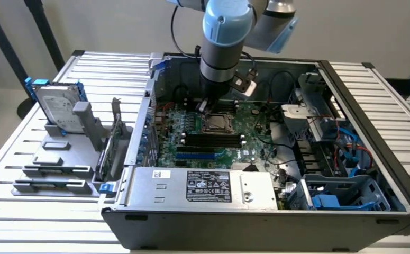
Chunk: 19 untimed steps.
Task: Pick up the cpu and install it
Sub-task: 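Install the first cpu locking lever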
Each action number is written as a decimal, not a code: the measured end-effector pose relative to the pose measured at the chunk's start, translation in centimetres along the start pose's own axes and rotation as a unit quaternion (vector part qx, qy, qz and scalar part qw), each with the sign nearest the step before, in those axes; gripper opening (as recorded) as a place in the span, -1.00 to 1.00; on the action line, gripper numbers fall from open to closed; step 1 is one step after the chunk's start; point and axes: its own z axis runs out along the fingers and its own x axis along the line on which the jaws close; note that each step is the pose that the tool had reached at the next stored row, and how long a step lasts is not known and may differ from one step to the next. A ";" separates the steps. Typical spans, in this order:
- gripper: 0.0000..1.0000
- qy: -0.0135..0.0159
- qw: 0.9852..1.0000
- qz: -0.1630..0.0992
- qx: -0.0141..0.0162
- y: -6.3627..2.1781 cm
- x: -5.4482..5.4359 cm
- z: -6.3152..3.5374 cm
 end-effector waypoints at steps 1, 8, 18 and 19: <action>-0.79 0.000 1.000 0.000 0.001 0.00 0.0 0.00; -0.79 -0.001 1.000 0.001 0.002 0.00 0.0 0.00; -0.79 -0.001 1.000 0.001 0.002 0.12 0.1 0.01; -0.79 -0.001 1.000 0.001 0.002 0.14 0.1 0.01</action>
